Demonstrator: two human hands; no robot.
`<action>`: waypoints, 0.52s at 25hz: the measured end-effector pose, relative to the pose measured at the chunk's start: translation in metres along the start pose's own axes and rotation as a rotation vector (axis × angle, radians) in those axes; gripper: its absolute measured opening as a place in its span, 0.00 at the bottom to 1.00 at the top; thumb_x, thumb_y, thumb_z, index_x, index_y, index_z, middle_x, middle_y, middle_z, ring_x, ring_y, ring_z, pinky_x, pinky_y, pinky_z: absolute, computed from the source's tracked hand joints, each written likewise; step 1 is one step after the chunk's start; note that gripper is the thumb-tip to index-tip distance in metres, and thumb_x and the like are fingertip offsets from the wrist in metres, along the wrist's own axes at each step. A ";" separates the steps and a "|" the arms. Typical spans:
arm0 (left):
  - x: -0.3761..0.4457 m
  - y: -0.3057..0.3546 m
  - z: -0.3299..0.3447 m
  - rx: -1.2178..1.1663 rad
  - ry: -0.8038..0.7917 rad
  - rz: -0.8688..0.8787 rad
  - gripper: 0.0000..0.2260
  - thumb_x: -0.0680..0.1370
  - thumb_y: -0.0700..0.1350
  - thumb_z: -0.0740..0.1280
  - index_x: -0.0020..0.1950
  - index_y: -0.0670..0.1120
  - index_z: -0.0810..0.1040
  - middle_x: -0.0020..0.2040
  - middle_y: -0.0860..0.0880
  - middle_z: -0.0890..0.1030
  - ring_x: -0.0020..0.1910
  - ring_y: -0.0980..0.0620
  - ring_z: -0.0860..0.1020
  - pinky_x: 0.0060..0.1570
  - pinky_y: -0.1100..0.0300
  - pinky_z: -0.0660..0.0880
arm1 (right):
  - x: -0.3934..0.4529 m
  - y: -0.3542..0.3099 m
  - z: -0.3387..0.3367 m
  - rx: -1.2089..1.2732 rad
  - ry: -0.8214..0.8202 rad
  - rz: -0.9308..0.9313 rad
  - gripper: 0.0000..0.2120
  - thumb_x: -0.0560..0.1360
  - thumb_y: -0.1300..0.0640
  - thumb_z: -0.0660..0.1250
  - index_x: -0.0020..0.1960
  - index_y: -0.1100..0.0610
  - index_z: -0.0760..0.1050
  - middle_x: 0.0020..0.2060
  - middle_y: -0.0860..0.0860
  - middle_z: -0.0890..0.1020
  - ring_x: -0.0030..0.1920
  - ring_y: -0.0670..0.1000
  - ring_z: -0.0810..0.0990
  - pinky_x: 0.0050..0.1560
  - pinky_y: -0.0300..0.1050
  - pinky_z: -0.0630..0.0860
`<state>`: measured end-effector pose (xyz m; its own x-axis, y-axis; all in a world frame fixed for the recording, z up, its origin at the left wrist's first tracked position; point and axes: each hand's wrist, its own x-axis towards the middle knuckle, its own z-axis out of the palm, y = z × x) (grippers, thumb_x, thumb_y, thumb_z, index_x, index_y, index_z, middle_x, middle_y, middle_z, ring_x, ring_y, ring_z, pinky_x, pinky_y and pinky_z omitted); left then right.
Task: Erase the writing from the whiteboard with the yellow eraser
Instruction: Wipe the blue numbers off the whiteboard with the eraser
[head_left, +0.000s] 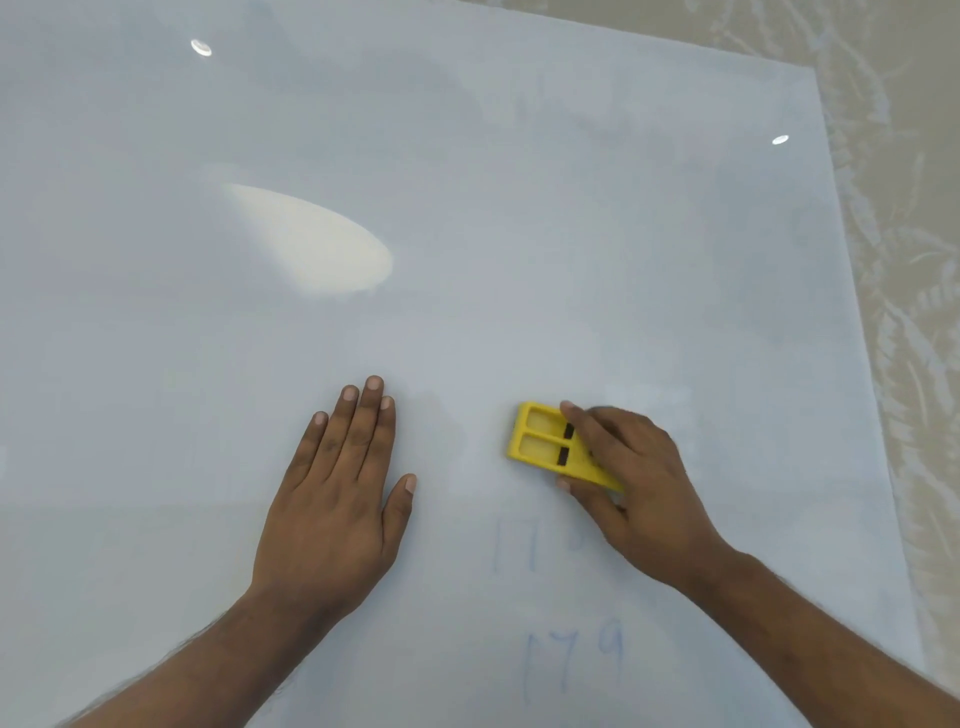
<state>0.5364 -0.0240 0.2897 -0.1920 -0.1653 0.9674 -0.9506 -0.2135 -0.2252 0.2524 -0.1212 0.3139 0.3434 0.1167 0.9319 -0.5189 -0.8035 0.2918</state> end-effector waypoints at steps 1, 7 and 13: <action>-0.002 0.001 0.000 -0.003 0.001 0.001 0.30 0.84 0.53 0.51 0.82 0.40 0.54 0.83 0.44 0.55 0.82 0.46 0.53 0.79 0.47 0.53 | 0.005 -0.007 0.006 0.020 0.034 0.036 0.26 0.77 0.48 0.63 0.73 0.55 0.67 0.59 0.51 0.76 0.60 0.53 0.74 0.61 0.48 0.68; -0.013 0.003 0.000 -0.009 -0.004 -0.009 0.30 0.83 0.53 0.52 0.82 0.39 0.55 0.83 0.43 0.55 0.82 0.45 0.54 0.79 0.47 0.53 | -0.032 -0.045 0.026 0.009 -0.098 -0.117 0.25 0.80 0.48 0.61 0.75 0.54 0.64 0.61 0.51 0.75 0.60 0.55 0.74 0.62 0.51 0.68; -0.028 0.008 -0.002 -0.023 -0.022 -0.020 0.30 0.83 0.52 0.52 0.81 0.39 0.55 0.83 0.43 0.55 0.82 0.45 0.55 0.79 0.46 0.54 | -0.074 -0.022 0.009 -0.123 -0.214 -0.261 0.23 0.82 0.46 0.58 0.75 0.53 0.65 0.61 0.50 0.76 0.59 0.53 0.74 0.63 0.47 0.67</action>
<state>0.5342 -0.0196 0.2615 -0.1680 -0.1825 0.9687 -0.9595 -0.1950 -0.2031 0.2450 -0.1171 0.2364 0.6260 0.1737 0.7602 -0.4777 -0.6852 0.5499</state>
